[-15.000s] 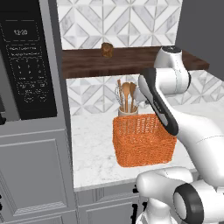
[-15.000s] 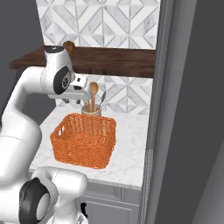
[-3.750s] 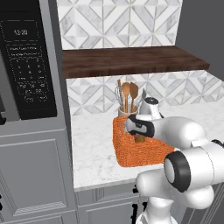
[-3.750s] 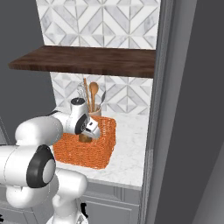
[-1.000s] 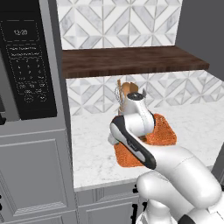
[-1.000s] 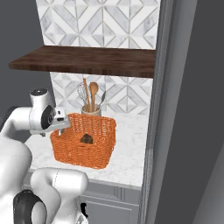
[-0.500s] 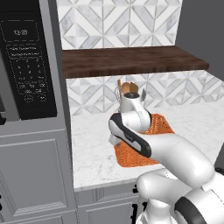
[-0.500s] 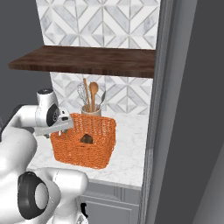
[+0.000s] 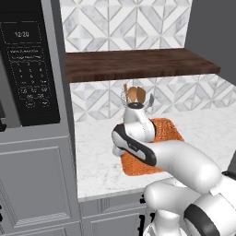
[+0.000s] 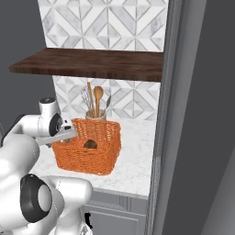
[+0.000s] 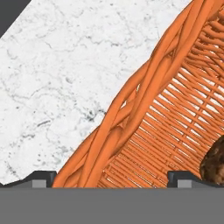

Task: Open the cabinet, pick up the bread from the cabinet and place it in the basket. Then move the basket to the dining counter.

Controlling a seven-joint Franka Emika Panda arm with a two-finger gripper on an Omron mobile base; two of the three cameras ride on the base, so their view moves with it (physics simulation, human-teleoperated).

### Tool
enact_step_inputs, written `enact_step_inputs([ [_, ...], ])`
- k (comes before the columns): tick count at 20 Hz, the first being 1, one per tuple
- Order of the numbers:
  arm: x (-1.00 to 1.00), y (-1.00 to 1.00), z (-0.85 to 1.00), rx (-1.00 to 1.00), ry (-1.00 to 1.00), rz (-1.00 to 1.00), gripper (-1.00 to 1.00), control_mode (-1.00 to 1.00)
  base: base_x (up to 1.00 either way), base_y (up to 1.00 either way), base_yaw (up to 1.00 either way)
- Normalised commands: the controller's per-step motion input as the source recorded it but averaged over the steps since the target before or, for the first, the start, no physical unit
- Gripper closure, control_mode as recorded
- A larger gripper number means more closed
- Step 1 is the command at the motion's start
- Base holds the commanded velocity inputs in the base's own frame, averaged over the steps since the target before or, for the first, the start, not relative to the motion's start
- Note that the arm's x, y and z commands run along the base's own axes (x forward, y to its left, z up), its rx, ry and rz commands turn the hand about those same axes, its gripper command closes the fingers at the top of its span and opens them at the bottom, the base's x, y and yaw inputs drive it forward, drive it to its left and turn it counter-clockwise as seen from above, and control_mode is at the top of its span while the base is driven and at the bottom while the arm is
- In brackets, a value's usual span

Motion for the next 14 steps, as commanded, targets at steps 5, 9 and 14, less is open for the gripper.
enact_step_inputs([
  [5, -0.07, -0.19, -0.72, 0.0, 0.0, 0.0, -1.0, -1.0, 0.0, 0.0, 0.0],
  [9, -0.23, -0.57, -0.62, 0.0, -0.02, 0.0, -1.0, -1.0, 0.0, 0.0, 0.0],
  [14, -0.03, -0.47, -0.48, 0.0, -0.04, 0.0, 1.0, -1.0, 0.0, 0.0, 0.0],
])
